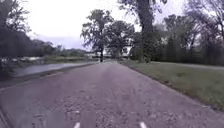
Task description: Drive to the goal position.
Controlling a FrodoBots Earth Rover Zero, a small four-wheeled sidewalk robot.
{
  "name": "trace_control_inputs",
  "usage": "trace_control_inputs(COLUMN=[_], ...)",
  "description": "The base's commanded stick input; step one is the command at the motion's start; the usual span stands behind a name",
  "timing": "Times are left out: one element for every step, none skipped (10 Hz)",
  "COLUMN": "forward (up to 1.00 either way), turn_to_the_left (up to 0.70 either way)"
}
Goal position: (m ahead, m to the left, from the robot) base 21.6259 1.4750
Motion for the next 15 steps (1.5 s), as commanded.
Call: trace_control_inputs(forward=[0.70, 0.70, 0.70, 0.70, 0.70, 0.70, 0.70, 0.70, 0.70, 0.70, 0.70, 0.70, 0.70, 0.70, 0.70], turn_to_the_left=[0.00, 0.00, 0.00, 0.00, 0.00, 0.00, 0.00, 0.00, 0.00, 0.00, 0.00, 0.00, 0.00, 0.00, 0.00])
